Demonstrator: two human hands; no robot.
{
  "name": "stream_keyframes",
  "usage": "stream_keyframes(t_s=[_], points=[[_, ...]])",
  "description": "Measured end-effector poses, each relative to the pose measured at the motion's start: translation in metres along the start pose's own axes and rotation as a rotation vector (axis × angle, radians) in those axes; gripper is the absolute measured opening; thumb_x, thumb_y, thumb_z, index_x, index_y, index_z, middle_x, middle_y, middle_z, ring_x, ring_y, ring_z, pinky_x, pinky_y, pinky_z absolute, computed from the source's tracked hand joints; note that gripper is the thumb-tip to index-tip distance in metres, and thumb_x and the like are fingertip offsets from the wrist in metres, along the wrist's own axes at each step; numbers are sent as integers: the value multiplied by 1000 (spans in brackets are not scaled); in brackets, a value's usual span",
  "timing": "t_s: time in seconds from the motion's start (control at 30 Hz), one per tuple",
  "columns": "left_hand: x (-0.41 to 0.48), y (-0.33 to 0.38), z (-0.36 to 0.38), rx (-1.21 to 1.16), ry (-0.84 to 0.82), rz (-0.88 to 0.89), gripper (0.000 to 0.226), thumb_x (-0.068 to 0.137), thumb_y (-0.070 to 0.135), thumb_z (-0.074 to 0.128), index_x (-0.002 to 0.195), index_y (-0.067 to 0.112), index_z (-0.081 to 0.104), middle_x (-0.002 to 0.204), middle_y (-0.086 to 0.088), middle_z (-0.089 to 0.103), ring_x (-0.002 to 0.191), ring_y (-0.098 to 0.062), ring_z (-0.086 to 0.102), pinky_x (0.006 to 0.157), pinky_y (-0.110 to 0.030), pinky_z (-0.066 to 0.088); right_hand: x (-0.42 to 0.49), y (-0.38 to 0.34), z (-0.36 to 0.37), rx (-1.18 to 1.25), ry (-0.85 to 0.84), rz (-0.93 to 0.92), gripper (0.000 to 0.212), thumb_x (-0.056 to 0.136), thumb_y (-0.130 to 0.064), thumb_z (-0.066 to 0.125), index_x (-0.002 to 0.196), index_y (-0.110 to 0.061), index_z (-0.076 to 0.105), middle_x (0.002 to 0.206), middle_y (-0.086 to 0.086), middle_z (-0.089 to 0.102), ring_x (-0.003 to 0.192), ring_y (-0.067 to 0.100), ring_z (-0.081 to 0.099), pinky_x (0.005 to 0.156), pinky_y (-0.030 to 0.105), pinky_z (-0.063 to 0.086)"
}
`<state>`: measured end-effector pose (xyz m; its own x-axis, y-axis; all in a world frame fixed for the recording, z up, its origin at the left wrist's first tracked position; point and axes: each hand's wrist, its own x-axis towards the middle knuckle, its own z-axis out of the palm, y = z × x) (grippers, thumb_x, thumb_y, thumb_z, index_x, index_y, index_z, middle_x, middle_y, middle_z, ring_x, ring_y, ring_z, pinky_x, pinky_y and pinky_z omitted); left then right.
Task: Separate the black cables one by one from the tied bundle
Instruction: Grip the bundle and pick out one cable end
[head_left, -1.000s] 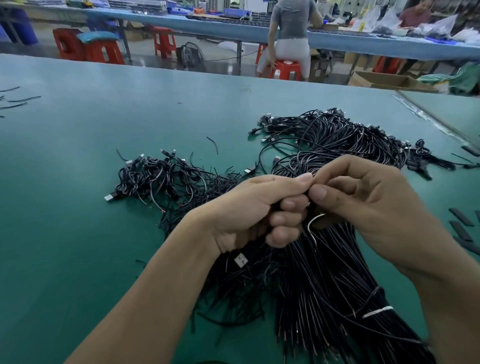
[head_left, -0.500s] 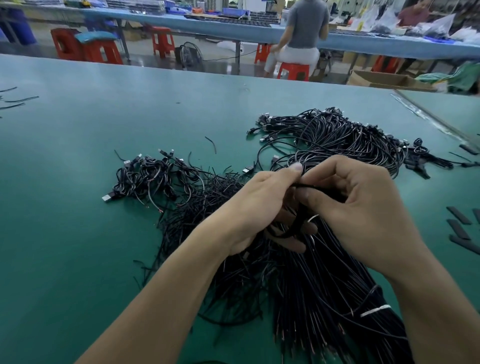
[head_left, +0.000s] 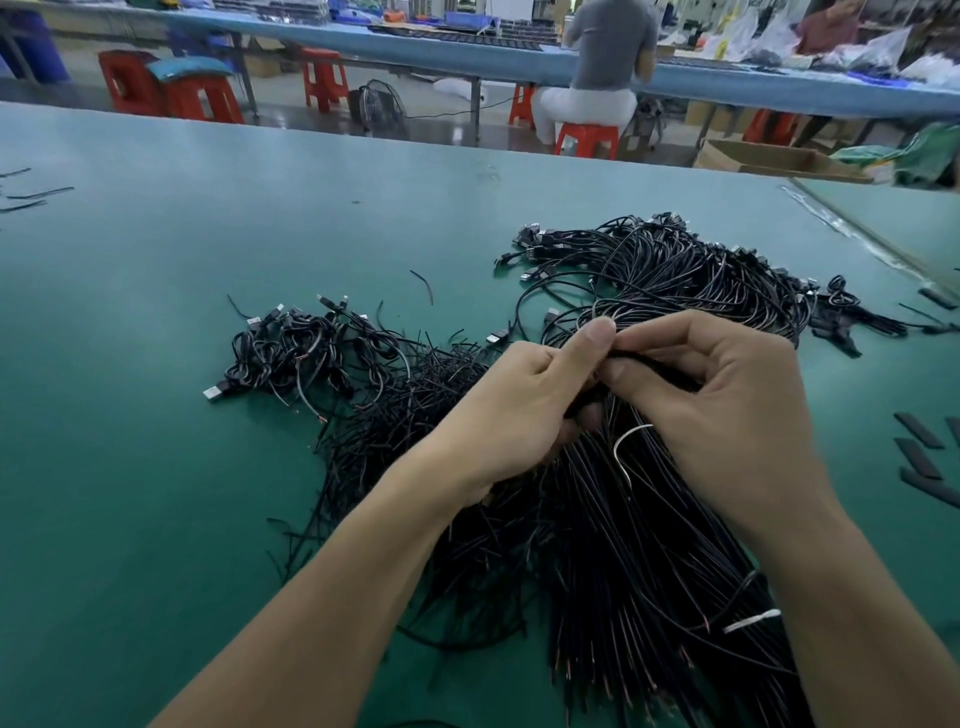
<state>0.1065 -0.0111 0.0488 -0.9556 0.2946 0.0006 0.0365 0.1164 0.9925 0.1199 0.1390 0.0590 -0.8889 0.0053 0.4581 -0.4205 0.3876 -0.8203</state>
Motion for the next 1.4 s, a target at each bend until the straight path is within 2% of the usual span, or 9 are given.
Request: stream_keyframes(t_s=[0.17,0.3,0.4,0.47,0.73,0.9,1.07,1.17,1.4], points=[[8,-4,-22,-155,299,-1,61,99,63,37,51,25,38,42,12,34,36,-6,27,35,-14,24,1,-2,-5,-71,103,100,31,74,-50,76,98,-37,60,85,-20,67,68,-1,64,64,16,50],[11,-6,-30,-278,427,-2,73,99,65,35,39,24,39,42,11,34,35,-8,26,33,-17,21,-6,-3,6,-370,-203,126,14,81,-39,76,80,-29,67,71,-17,67,64,-2,61,60,14,51],[13,-8,-31,-231,489,36,76,101,61,33,35,24,42,46,4,47,44,-15,43,46,-26,39,-19,-2,25,-579,-401,138,16,85,-44,72,85,-28,66,78,-13,64,74,5,62,73,33,56],[13,-7,-30,-182,514,59,73,102,60,31,39,24,38,49,4,43,52,-18,39,56,-32,38,-27,0,36,-679,-402,136,22,88,-49,66,87,-27,62,85,-13,60,79,10,60,70,33,53],[9,-3,-23,-222,493,54,60,99,65,34,54,26,28,48,9,24,44,-13,16,37,-19,20,-36,2,47,-771,-364,161,21,96,-45,56,92,-25,62,93,-8,52,80,15,50,65,27,40],[8,-4,-21,-157,507,65,58,101,63,31,57,25,26,51,4,22,45,-15,21,56,-22,38,-29,-4,38,-737,-310,213,17,93,-40,56,88,-27,65,86,-11,58,78,16,59,63,30,44],[6,-1,-18,-123,450,98,56,102,62,30,65,21,17,53,2,20,58,-9,12,37,-14,25,-16,-12,11,-576,-268,173,15,86,-43,65,77,-33,71,76,-13,66,71,2,60,65,21,51],[4,2,-14,-163,367,147,59,102,62,26,56,25,24,44,12,29,40,-8,18,36,-14,23,-7,-20,0,-360,-104,33,9,80,-38,72,71,-37,73,68,-25,68,67,-6,63,61,4,43],[-1,7,-3,-179,-76,118,61,104,56,29,51,25,33,44,10,28,35,-9,21,37,-12,20,-3,-14,1,-201,82,-60,14,84,-21,77,79,-33,73,75,-19,71,65,5,66,62,19,52]])
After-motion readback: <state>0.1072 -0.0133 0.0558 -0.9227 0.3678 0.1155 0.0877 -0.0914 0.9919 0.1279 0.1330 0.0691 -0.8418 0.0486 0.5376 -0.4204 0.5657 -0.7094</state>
